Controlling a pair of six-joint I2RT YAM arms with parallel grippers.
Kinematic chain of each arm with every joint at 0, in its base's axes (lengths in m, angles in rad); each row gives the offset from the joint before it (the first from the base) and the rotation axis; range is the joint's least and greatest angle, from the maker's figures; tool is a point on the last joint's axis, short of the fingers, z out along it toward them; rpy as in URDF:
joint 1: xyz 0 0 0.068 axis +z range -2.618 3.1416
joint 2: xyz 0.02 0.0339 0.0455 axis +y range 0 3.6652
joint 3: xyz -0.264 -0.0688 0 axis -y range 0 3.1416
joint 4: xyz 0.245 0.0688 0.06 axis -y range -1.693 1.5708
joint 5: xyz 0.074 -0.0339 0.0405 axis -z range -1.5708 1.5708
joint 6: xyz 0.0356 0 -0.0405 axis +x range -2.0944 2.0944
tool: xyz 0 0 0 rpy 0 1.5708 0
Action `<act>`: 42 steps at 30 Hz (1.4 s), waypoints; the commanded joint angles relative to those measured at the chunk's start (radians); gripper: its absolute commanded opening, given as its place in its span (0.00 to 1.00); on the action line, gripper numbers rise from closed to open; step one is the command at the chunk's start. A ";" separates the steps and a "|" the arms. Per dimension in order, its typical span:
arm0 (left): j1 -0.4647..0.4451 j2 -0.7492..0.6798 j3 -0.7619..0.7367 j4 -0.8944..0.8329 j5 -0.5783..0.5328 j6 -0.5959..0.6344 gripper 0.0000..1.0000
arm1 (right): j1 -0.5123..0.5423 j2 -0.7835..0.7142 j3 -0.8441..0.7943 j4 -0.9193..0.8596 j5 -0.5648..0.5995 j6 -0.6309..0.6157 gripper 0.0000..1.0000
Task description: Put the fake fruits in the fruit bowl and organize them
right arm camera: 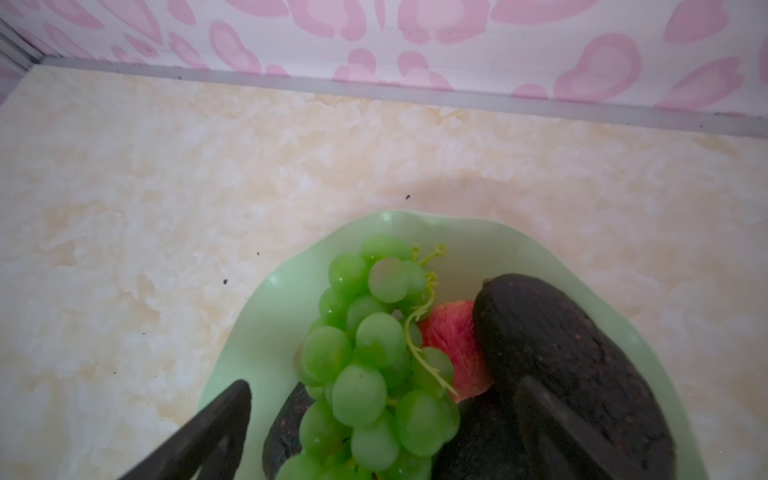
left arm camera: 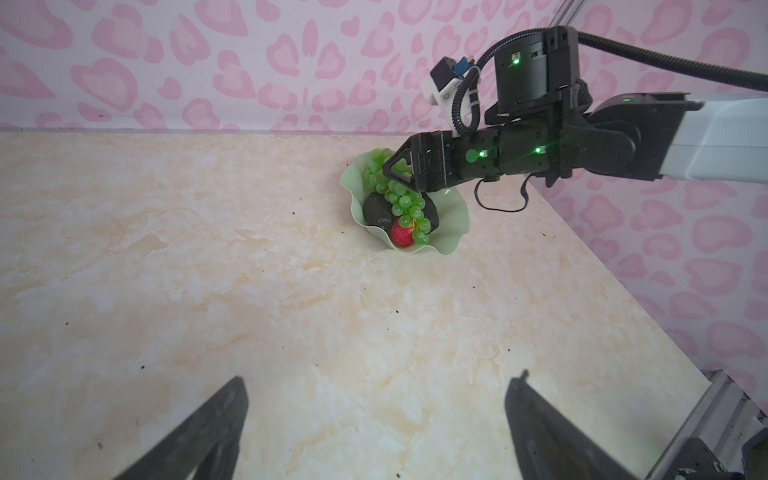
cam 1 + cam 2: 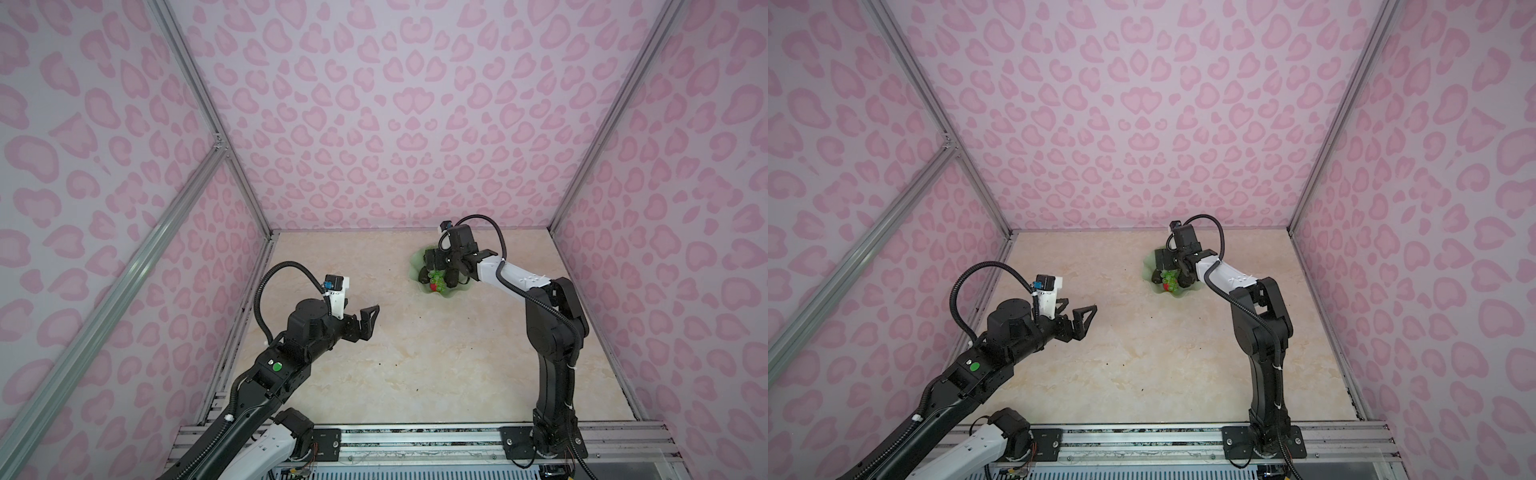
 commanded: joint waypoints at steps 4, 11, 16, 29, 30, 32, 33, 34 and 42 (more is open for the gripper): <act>0.001 0.004 0.012 0.051 -0.049 0.018 0.97 | 0.002 -0.114 -0.051 0.100 -0.103 0.018 0.99; 0.001 0.005 -0.030 0.126 -0.221 0.047 0.97 | 0.002 -0.430 -0.281 0.139 -0.070 -0.019 0.99; 0.003 0.046 -0.144 0.273 -0.460 0.117 0.97 | -0.031 -0.709 -0.580 0.191 0.146 -0.082 0.99; 0.345 0.302 -0.408 0.844 -0.503 0.192 0.97 | -0.236 -0.898 -1.072 0.493 0.471 -0.125 0.99; 0.373 0.333 -0.428 0.888 -0.484 0.192 0.97 | -0.251 -0.885 -1.099 0.554 0.474 -0.128 0.99; 0.426 0.388 -0.464 0.966 -0.437 0.169 0.97 | -0.265 -0.845 -1.157 0.695 0.476 -0.148 0.99; 0.453 0.412 -0.472 0.996 -0.411 0.156 0.98 | -0.270 -0.820 -1.174 0.748 0.475 -0.156 0.99; 0.464 0.411 -0.457 0.967 -0.395 0.154 0.98 | -0.270 -0.795 -1.187 0.793 0.471 -0.168 0.99; 0.505 0.544 -0.441 1.163 -0.340 0.223 0.98 | -0.310 -0.555 -1.277 1.183 0.401 -0.205 0.99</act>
